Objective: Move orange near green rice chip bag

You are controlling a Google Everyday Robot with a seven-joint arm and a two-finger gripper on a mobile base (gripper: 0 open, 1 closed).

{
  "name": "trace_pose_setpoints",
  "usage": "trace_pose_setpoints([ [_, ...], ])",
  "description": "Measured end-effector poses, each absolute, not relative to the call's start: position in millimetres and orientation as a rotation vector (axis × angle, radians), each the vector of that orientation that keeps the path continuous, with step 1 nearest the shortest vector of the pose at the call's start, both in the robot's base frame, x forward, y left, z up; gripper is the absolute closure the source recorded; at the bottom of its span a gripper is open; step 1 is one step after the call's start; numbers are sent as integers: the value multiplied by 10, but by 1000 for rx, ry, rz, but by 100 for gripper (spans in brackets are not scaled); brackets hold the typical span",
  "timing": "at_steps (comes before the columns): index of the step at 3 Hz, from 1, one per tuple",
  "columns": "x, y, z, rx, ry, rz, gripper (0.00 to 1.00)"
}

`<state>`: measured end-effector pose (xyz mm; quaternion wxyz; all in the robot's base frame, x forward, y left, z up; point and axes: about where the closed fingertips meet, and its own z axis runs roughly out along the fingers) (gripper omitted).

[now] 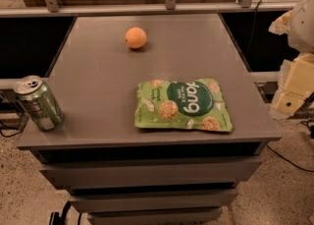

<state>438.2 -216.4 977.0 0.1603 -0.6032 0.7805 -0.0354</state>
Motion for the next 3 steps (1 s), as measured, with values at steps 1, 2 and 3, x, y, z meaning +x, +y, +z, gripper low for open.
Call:
trace_pose_setpoints([
  [1,4383,-2164,9771,-1723,2229,-101,0],
  [2,4550,-2114,9830,-1672,2217,-96,0],
  [3,5033,-1907,9946,-1577,2173,-40,0],
])
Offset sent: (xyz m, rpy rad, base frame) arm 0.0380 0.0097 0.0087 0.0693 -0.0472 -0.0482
